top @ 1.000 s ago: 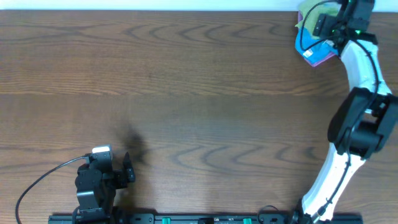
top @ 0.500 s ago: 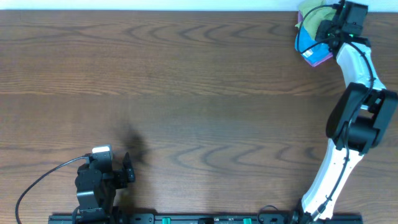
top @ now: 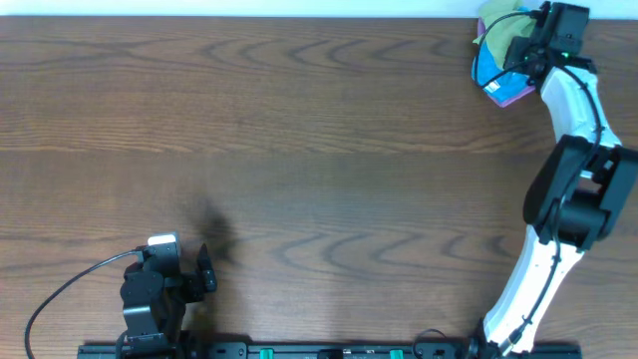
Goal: Fold the cloth
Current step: 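Close the right gripper on the green towel in the pile, then lift the green towel and pull it left toward table center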
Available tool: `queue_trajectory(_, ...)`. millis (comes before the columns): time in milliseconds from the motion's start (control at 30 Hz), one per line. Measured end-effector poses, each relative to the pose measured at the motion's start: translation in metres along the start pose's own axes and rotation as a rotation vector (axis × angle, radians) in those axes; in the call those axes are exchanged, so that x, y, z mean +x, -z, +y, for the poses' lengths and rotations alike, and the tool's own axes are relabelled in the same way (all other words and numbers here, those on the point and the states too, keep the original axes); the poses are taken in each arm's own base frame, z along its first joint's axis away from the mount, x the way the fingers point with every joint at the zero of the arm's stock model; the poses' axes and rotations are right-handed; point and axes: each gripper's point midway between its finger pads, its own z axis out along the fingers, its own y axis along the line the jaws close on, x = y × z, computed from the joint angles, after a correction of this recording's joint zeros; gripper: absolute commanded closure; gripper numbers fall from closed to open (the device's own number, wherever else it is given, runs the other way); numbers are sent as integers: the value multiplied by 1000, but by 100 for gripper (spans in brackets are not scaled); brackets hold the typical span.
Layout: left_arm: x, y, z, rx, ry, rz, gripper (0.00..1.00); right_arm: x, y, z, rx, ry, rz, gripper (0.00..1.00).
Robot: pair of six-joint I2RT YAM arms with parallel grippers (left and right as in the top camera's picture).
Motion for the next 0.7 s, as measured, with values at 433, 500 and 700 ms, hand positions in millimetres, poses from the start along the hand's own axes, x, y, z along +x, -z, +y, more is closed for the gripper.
queue_trajectory(433, 0, 0, 0, 0, 0, 0, 5, -53, 237, 100, -155, 150, -107, 99)
queue_trajectory(500, 0, 0, 0, 0, 0, 0, 5, -37, 258, 120, -189, 189, -69, 99)
queue_trajectory(700, 0, 0, 0, 0, 0, 0, 5, 18, 296, 171, -285, 310, 73, 99)
